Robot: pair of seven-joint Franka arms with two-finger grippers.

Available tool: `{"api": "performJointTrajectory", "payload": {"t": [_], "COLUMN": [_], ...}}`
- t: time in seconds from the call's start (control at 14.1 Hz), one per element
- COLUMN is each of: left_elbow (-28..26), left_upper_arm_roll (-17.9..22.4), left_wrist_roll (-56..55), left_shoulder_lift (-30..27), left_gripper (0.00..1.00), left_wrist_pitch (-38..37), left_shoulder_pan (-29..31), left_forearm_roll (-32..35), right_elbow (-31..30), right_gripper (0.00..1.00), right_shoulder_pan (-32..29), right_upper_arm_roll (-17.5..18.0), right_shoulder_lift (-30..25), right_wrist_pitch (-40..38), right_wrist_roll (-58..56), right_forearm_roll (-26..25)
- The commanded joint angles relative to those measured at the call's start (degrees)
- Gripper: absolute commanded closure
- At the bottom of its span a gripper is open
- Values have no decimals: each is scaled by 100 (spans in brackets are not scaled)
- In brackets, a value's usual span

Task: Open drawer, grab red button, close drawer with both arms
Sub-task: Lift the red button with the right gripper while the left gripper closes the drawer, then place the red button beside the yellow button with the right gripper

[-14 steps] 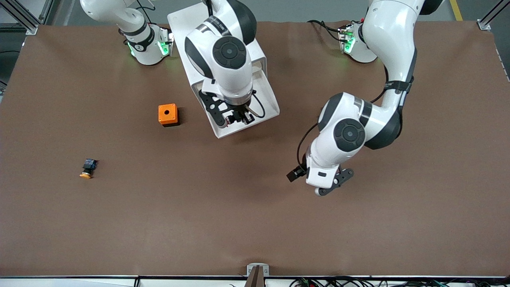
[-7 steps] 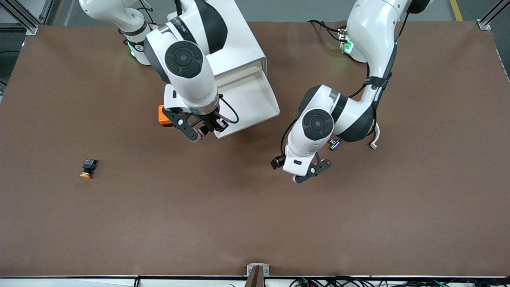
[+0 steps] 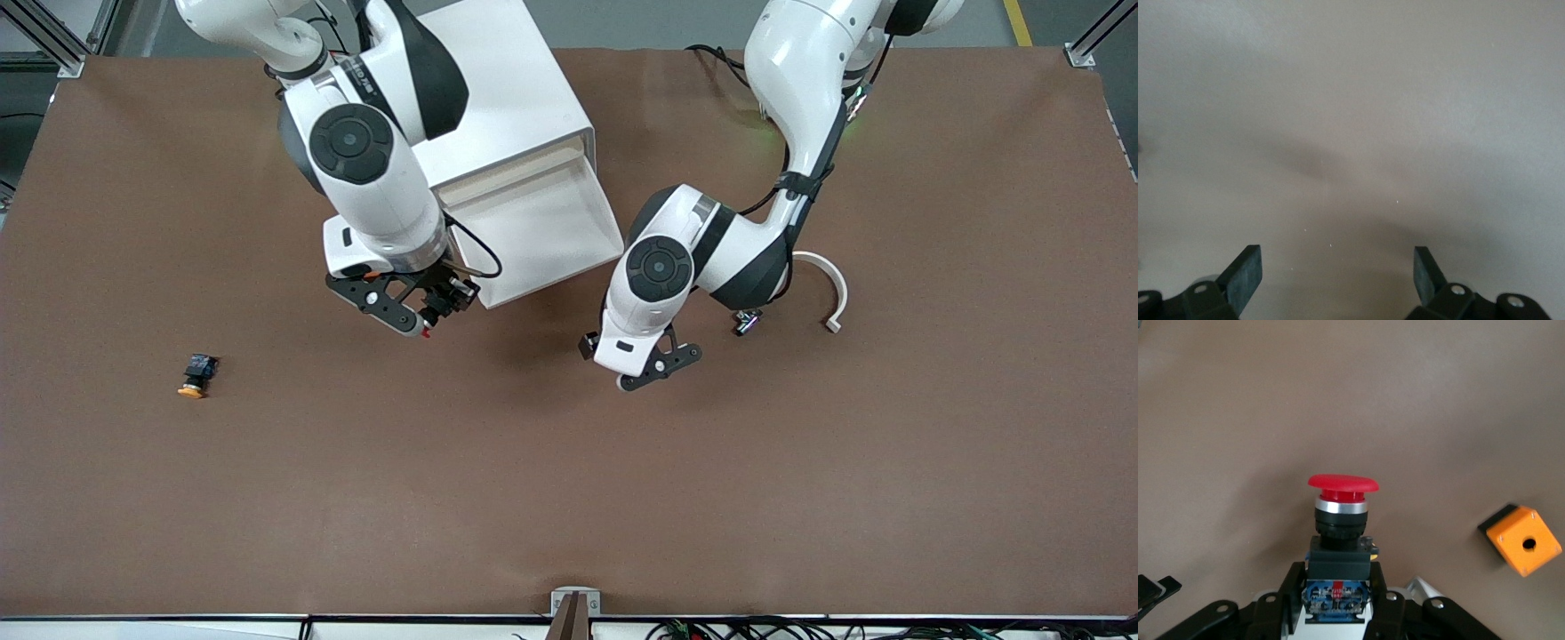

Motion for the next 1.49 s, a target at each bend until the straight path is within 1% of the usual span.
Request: {"api": "performJointTrajectory", "payload": {"t": [0.0, 0.21, 0.43, 0.71, 0.92, 1.21, 1.35, 1.42], "left_elbow": [21, 21, 21, 21, 30, 39, 39, 47], "left_upper_arm_roll": [1, 1, 1, -8, -8, -26, -26, -35], "left_wrist_roll": [-5, -5, -5, -5, -5, -5, -5, -5], "left_shoulder_lift": [-7, 2, -7, 11, 63, 72, 72, 64], "left_gripper": [0, 0, 0, 0, 0, 0, 0, 0], "left_wrist_pitch": [-2, -2, -2, -2, -2, -2, -2, -2], "left_shoulder_pan": [-121, -297, -420, -605, -745, -886, -991, -1070], "left_forearm_roll": [65, 65, 56, 47, 47, 21, -128, -215], "right_elbow": [-1173, -1419, -1665, -2323, -2878, -2976, -2958, -2967], "right_gripper": [100, 100, 100, 100, 100, 100, 100, 100], "right_shoulder_pan": [-199, -445, -691, -1191, -1691, -2158, -2465, -2606], "right_upper_arm_roll": [77, 85, 85, 85, 94, 94, 94, 94], "right_shoulder_lift": [-659, -659, -667, -755, -756, -668, -519, -379], "right_wrist_pitch": [488, 514, 768, 1348, 1997, 2236, 2341, 2568], "right_wrist_roll": [-577, -1017, -1403, -2097, -2871, -3574, -4074, -4242], "right_forearm_roll": [-97, -439, -440, -440, -440, -440, -431, -431]}}
